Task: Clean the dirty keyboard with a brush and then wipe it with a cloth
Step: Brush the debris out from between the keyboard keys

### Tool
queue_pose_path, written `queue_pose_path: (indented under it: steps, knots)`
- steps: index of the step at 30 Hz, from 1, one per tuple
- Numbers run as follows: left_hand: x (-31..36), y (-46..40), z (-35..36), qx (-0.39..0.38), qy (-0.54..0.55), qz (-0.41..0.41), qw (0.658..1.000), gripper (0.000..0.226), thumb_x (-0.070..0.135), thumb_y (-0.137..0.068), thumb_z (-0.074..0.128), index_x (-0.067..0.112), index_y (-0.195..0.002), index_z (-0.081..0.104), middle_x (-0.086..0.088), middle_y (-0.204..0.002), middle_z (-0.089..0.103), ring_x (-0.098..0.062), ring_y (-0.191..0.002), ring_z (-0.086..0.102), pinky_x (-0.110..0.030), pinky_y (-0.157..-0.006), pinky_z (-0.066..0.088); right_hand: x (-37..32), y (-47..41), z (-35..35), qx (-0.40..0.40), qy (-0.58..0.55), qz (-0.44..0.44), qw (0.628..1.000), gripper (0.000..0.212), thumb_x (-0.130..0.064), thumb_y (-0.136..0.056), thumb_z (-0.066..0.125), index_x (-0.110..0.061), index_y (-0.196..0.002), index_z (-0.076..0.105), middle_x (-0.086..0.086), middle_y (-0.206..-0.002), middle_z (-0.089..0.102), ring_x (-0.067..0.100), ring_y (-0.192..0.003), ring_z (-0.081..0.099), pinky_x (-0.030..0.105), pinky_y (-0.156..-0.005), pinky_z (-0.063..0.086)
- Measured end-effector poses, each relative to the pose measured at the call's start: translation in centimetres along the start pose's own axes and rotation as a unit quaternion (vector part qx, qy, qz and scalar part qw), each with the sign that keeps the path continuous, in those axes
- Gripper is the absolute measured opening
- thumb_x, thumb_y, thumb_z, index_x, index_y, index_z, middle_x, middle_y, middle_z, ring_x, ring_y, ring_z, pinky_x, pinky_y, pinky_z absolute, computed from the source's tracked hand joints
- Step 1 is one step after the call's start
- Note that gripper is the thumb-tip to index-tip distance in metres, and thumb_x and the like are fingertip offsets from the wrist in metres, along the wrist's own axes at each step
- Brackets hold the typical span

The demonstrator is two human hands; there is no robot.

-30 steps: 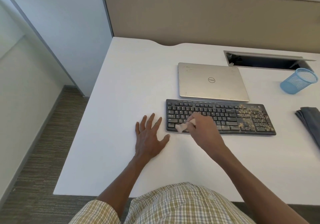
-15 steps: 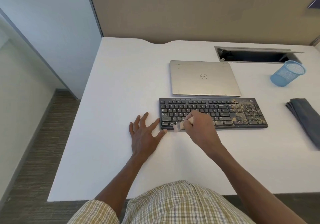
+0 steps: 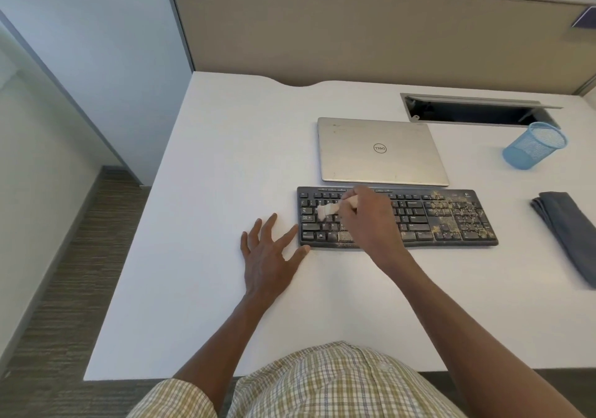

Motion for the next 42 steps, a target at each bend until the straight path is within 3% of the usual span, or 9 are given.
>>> queue_pose_path:
  steps: [4,7,10,14,17,27,31,36,42]
  knots:
    - [0.1,0.0,0.1,-0.004,0.0,-0.003,1.0,0.06,0.079,-0.088,0.039,0.05,-0.138,0.055,0.003,-0.164,0.029,-0.025,-0.154,0.011,-0.05,-0.124,0.006,-0.1,-0.1,2.1,-0.086,0.082,0.004,0.993,0.017,-0.012,-0.09,0.051,-0.006,-0.089,0.067,0.008,-0.079,0.072,0.024,-0.073,0.068,0.035,-0.065,0.055]
    - [0.1,-0.1,0.0,0.001,-0.004,-0.002,1.0,0.062,0.08,-0.088,0.037,0.05,-0.138,0.057,0.002,-0.164,0.03,-0.026,-0.154,0.014,-0.052,-0.124,0.008,0.2,-0.5,1.2,-0.08,0.075,0.02,0.994,0.017,-0.01,-0.087,0.052,-0.004,-0.082,0.067,0.008,-0.067,0.071,0.024,-0.064,0.068,0.036,-0.06,0.056]
    - [0.1,0.0,0.1,0.007,-0.002,0.002,1.0,0.062,0.08,-0.088,0.037,0.049,-0.137,0.057,0.001,-0.163,0.031,-0.027,-0.153,0.015,-0.052,-0.124,0.008,0.5,-0.8,0.5,-0.036,0.07,0.027,0.997,0.013,-0.013,-0.091,0.053,-0.009,-0.087,0.064,0.005,-0.07,0.07,0.02,-0.065,0.066,0.035,-0.061,0.055]
    - [0.0,0.0,0.1,0.009,-0.005,0.004,1.0,0.06,0.079,-0.088,0.039,0.049,-0.137,0.058,0.001,-0.163,0.031,-0.027,-0.153,0.015,-0.053,-0.123,0.009,0.8,-0.5,1.3,-0.078,0.091,0.033,0.992,0.02,-0.011,-0.089,0.052,0.0,-0.081,0.067,0.011,-0.069,0.071,0.017,-0.058,0.065,0.038,-0.06,0.057]
    - [0.0,-0.1,0.1,0.007,-0.002,0.003,1.0,0.06,0.079,-0.088,0.038,0.05,-0.136,0.058,0.001,-0.163,0.032,-0.027,-0.153,0.015,-0.052,-0.123,0.009,0.8,-0.5,0.7,-0.042,0.059,0.041,0.996,0.018,-0.012,-0.092,0.053,-0.001,-0.088,0.066,0.011,-0.071,0.07,0.025,-0.067,0.068,0.04,-0.063,0.057]
    - [0.1,0.0,0.1,0.005,0.003,0.001,1.0,0.062,0.08,-0.087,0.038,0.049,-0.137,0.058,0.0,-0.163,0.032,-0.027,-0.154,0.014,-0.051,-0.124,0.007,0.2,-0.8,1.5,-0.097,0.107,0.034,0.989,0.025,-0.01,-0.086,0.052,0.001,-0.071,0.069,0.011,-0.06,0.069,0.024,-0.059,0.069,0.037,-0.06,0.059]
    - [0.1,0.0,0.1,0.001,0.003,0.001,1.0,0.062,0.08,-0.087,0.037,0.049,-0.137,0.057,0.001,-0.164,0.031,-0.027,-0.154,0.013,-0.05,-0.124,0.005,0.4,-1.1,0.9,-0.066,0.094,0.042,0.992,0.026,-0.013,-0.089,0.051,0.001,-0.076,0.069,0.011,-0.061,0.069,0.025,-0.06,0.069,0.04,-0.057,0.058]
    - [0.0,0.0,-0.1,0.008,0.004,0.002,1.0,0.063,0.081,-0.086,0.035,0.049,-0.137,0.058,0.001,-0.163,0.032,-0.027,-0.153,0.015,-0.051,-0.123,0.008,0.3,-0.9,1.0,-0.092,0.064,0.051,0.992,0.023,-0.009,-0.086,0.054,0.007,-0.079,0.069,0.015,-0.064,0.071,0.03,-0.062,0.071,0.043,-0.059,0.059]
    - [0.0,0.0,0.0,0.009,0.004,0.0,1.0,0.061,0.08,-0.087,0.038,0.05,-0.136,0.058,0.001,-0.163,0.032,-0.026,-0.154,0.014,-0.05,-0.124,0.007,0.0,1.0,1.8,-0.121,0.115,0.028,0.986,0.024,-0.013,-0.088,0.056,-0.004,-0.072,0.071,0.007,-0.06,0.07,0.022,-0.056,0.067,0.038,-0.057,0.058]
Point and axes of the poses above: each hand's wrist, its own y-axis away from the middle knuckle, its own z-axis out of the palm, x = y × z, the point moved 8 cm from there along -y, towards the middle knuckle
